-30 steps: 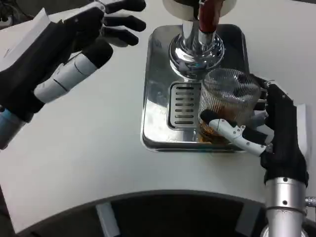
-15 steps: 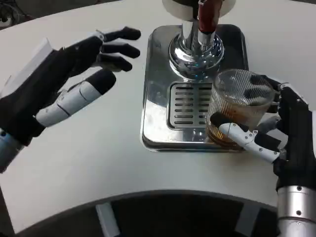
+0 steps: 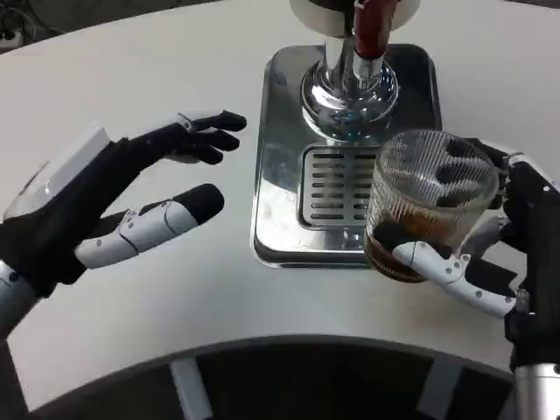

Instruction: Grasp the cup under the faucet to collect the drink, then remove the cup.

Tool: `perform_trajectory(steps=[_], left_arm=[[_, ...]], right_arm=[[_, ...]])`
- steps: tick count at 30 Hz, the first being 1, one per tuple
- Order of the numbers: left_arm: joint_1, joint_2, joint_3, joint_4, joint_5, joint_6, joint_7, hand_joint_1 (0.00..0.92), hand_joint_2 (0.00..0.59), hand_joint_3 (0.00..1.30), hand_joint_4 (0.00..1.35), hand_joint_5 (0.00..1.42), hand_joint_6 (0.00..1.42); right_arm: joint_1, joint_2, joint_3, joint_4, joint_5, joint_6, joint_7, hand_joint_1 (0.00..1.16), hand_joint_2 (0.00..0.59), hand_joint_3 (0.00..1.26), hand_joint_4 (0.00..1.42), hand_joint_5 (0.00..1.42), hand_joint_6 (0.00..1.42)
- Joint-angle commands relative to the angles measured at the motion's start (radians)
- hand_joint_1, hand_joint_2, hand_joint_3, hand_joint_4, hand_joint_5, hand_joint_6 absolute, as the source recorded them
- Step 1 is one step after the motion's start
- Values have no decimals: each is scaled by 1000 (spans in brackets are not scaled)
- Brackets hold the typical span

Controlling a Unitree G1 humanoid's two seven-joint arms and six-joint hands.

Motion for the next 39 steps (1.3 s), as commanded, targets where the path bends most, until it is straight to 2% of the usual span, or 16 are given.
perform_trajectory(steps=[1, 8, 20, 28, 33, 39], left_arm=[[23, 24, -11, -21, 30, 0, 8, 0, 132, 242, 237, 278, 242], [45, 45, -17, -55, 82, 19, 0, 0, 134, 221, 192, 220, 209], [103, 82, -28, -153, 133, 72, -4, 0, 123, 159, 79, 114, 140], [148, 119, -22, -228, 177, 132, -13, 0, 120, 121, 36, 71, 113], [179, 140, -16, -269, 193, 167, -17, 0, 115, 41, 0, 1, 57], [237, 146, 10, -325, 199, 188, -15, 0, 110, 22, 0, 0, 47]], right_arm=[[25, 10, 25, -51, -4, -37, 11, 979, 114, 801, 934, 1134, 1142], [28, 21, 49, -63, -6, -44, 17, 990, 117, 820, 947, 1138, 1164], [15, 4, 93, -66, 10, -72, 74, 997, 108, 834, 948, 1151, 1187], [-11, -19, 93, -59, 17, -94, 117, 998, 108, 838, 958, 1151, 1205], [-21, -40, 85, -67, 25, -106, 141, 998, 108, 838, 959, 1151, 1208], [-10, -70, 76, -84, 43, -121, 177, 998, 108, 851, 970, 1163, 1225]])
